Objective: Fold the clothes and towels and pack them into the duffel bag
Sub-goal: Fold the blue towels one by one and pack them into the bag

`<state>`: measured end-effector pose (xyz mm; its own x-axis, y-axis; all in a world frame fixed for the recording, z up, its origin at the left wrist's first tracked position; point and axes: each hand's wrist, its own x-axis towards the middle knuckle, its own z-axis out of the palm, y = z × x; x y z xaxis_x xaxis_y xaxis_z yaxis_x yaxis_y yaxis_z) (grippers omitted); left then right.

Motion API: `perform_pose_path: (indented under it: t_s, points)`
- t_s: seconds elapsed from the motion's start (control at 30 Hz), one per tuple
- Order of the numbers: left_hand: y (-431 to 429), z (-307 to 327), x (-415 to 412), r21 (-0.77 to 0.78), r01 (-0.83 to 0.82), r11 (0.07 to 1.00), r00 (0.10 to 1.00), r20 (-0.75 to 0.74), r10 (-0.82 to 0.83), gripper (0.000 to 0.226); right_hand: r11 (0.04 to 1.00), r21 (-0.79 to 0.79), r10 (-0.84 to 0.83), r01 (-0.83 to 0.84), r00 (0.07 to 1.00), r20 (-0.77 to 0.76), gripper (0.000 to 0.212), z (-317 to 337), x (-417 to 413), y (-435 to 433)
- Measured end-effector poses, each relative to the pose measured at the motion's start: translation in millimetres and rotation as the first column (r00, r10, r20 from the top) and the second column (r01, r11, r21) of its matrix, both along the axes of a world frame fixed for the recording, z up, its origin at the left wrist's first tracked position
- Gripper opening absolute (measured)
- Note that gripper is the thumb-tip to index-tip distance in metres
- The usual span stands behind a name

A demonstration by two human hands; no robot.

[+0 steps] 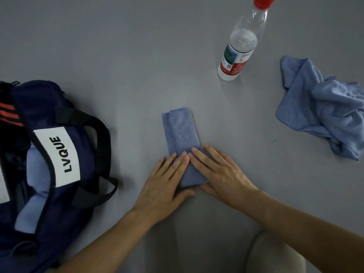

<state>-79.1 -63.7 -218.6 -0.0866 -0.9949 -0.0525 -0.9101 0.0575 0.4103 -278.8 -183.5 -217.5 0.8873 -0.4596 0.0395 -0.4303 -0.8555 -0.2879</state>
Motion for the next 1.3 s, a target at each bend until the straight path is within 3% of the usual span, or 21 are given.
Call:
perform_pose_path:
  t_s: [0.07,0.23,0.33,0.4,0.47,0.53,0.6,0.67,0.73,0.8,0.87,0.97,1.03,1.13,1.23,1.3]
  points:
    - [2,-9,8,0.076,0.022,0.997,0.998,0.055,-0.026,0.085,1.0,0.013,0.006,-0.006,1.0,-0.012,0.069,-2,0,-1]
    - [-9,-5,17,-0.023,-0.016,1.0,1.0,0.011,0.016,0.069,0.999,0.035,-0.015,0.014,1.0,0.018,0.07,-2,4,-8]
    - [-10,0,17,0.019,-0.08,0.997,0.993,-0.087,0.081,0.067,0.981,0.189,-0.057,0.044,0.996,0.067,0.072,6,6,-15]
    - [-11,8,18,0.088,-0.13,0.988,0.974,-0.175,0.144,0.063,0.954,0.289,-0.111,0.082,0.99,0.087,0.063,16,9,-18]
    - [-17,20,19,0.151,-0.216,0.965,0.93,-0.268,0.25,0.055,0.895,0.418,-0.182,0.158,0.983,0.019,0.058,26,12,-20]
    - [-28,32,20,0.27,-0.292,0.917,0.875,-0.312,0.371,0.049,0.776,0.556,-0.264,0.299,0.954,-0.144,0.056,30,18,-24]
    - [-41,39,22,0.415,-0.33,0.848,0.836,-0.288,0.466,0.061,0.668,0.616,-0.376,0.418,0.904,-0.205,0.055,30,24,-23]
    - [-49,41,23,0.473,-0.38,0.795,0.823,-0.218,0.524,0.062,0.66,0.585,-0.475,0.471,0.865,-0.162,0.057,32,32,-20]
    - [-54,42,19,0.477,-0.43,0.766,0.799,-0.194,0.569,0.052,0.739,0.485,-0.503,0.468,0.862,-0.064,0.056,36,36,-16]
    - [-57,43,12,0.452,-0.474,0.755,0.787,-0.167,0.594,0.041,0.9,0.247,-0.396,0.359,0.91,0.12,0.047,37,36,-16]
    - [-58,41,7,0.408,-0.539,0.737,0.764,-0.131,0.632,0.03,0.982,-0.004,-0.186,0.191,0.961,0.205,0.044,29,31,-15]
    - [-57,39,4,0.359,-0.627,0.691,0.674,-0.195,0.713,0.028,0.993,-0.1,-0.061,0.061,0.998,0.002,0.08,15,28,-10]
    - [-56,37,4,0.328,-0.637,0.697,0.659,-0.238,0.714,0.031,0.991,-0.121,-0.074,0.065,0.995,-0.065,0.09,10,30,-10]
    - [-52,34,7,0.309,-0.657,0.687,0.619,-0.299,0.726,0.028,0.983,-0.159,-0.094,0.086,0.995,-0.04,0.072,10,40,-17]
    - [-39,29,16,0.403,-0.725,0.558,0.421,-0.382,0.823,0.014,0.979,-0.18,-0.104,0.096,0.994,-0.035,0.062,18,53,-19]
    - [-31,31,16,0.54,-0.68,0.496,0.29,-0.424,0.858,0.023,0.986,-0.12,-0.124,0.116,0.99,-0.063,0.06,25,61,-21]
